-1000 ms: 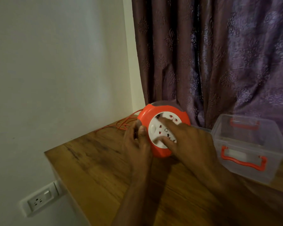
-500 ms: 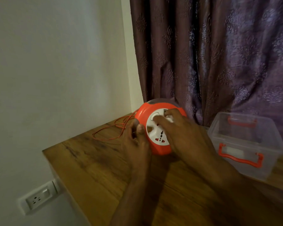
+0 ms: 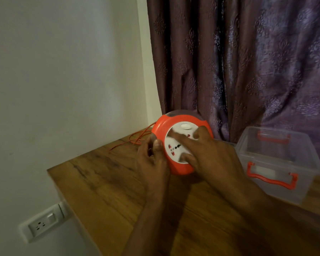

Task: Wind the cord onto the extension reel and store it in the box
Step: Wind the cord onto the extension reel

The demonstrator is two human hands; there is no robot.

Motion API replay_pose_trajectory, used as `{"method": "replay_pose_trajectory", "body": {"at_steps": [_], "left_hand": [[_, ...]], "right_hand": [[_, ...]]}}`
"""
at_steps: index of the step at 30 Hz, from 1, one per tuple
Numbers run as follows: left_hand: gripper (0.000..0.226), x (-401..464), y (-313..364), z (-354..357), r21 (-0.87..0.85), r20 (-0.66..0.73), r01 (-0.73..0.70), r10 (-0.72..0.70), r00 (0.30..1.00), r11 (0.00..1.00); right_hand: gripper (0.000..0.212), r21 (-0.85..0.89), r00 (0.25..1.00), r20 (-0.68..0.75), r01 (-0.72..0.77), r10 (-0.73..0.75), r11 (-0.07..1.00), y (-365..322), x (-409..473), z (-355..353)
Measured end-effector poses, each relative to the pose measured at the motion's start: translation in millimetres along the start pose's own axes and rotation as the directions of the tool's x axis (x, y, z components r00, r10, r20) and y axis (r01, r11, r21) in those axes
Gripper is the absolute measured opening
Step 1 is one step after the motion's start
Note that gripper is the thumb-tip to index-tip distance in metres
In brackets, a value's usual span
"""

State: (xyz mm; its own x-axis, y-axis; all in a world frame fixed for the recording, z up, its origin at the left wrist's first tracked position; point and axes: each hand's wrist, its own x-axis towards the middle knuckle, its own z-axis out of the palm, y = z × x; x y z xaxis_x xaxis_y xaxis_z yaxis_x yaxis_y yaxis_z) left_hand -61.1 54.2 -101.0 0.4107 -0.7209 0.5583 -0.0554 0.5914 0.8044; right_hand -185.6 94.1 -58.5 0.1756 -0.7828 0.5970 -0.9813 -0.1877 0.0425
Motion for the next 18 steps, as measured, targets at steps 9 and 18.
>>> {"method": "replay_pose_trajectory", "body": {"at_steps": [9,18], "left_hand": [[0.030,-3,1,3,-0.030,0.020,0.045,-0.044,0.999,0.999],[0.043,0,-1,1,-0.009,-0.029,0.051,-0.051,0.998,0.999]], "right_hand": [[0.044,0.276,0.960,-0.102,-0.225,0.261,0.934,2,1,2],[0.047,0.058,0.985,0.077,0.151,-0.156,0.987,4,2,-10]]}}
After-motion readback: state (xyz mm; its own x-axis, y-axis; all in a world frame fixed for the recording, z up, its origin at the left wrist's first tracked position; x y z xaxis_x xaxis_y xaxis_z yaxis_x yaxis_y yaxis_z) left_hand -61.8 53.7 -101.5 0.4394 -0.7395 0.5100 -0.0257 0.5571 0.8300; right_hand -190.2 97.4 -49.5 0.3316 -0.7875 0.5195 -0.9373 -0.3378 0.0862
